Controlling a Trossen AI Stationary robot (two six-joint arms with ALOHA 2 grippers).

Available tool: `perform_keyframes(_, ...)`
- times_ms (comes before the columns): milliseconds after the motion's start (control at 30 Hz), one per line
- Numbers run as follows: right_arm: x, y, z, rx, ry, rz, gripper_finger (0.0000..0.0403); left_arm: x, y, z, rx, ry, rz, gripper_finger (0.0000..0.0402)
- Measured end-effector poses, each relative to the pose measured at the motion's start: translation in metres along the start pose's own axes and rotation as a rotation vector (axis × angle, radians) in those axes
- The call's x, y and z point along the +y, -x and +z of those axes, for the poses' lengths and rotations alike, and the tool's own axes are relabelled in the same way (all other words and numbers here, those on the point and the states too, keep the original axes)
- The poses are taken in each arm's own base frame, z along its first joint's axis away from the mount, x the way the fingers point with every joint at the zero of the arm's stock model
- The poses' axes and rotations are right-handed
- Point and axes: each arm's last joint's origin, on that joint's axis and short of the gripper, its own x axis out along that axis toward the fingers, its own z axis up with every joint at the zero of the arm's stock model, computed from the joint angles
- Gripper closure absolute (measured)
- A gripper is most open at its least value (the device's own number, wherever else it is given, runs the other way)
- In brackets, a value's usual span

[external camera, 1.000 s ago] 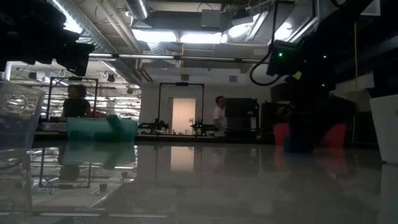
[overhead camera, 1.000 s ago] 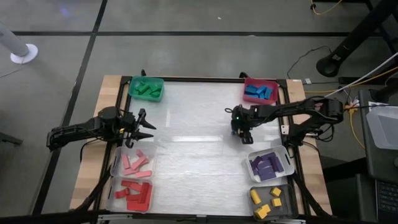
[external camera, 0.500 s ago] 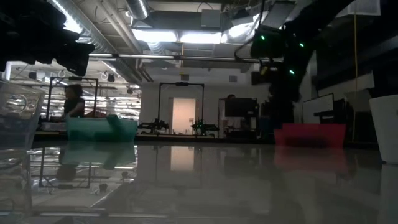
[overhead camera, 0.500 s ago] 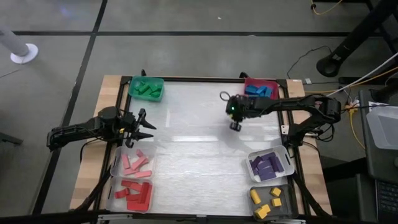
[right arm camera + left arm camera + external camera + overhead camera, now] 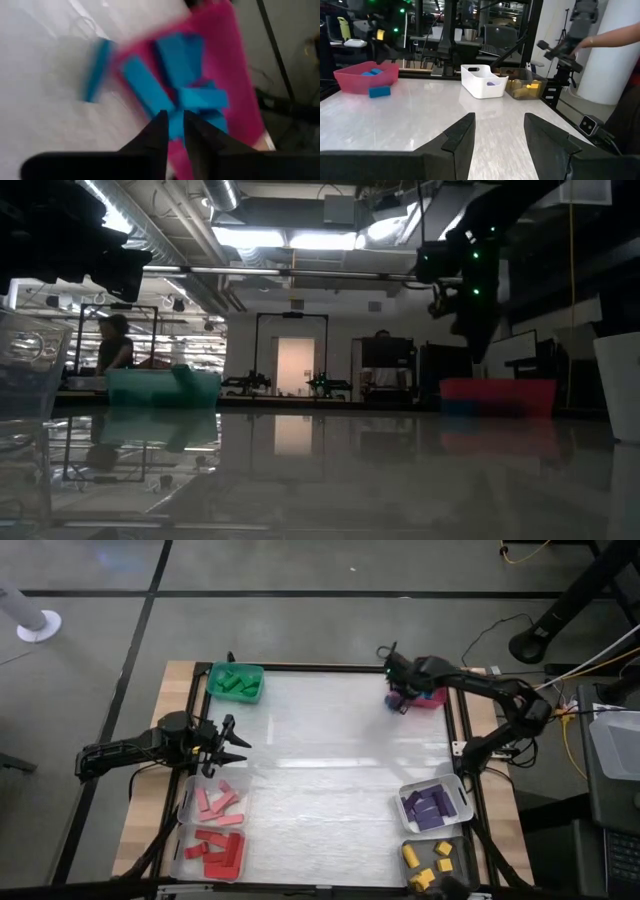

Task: Sort blocks
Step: Put the blue block into the pink bin

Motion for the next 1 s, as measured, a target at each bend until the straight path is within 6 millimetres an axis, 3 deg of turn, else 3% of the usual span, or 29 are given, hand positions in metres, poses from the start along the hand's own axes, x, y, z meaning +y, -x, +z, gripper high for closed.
perform_keyframes(167, -0.030, -0.011, -0.007, 0.064, -0.085, -0.034, 0.0381, 0.000, 0.000, 0.000, 0.000, 0.000, 0.000, 0.0243)
perform_keyframes(300, -0.035, -0.015, -0.009, 0.064, -0.123, 0.079, 0.0400, 0.000, 0.000, 0.000, 0.000, 0.000, 0.000, 0.0243)
perform_keyframes(833, -0.019, -0.008, -0.005, 0.030, -0.301, 0.689, 0.0347, 0.000, 0.000, 0.000, 0.000, 0.000, 0.000, 0.0243)
perform_keyframes(1000, -0.017, -0.007, -0.006, 0.060, -0.358, 0.732, 0.0314, 0.000, 0.000, 0.000, 0.000, 0.000, 0.000, 0.0243)
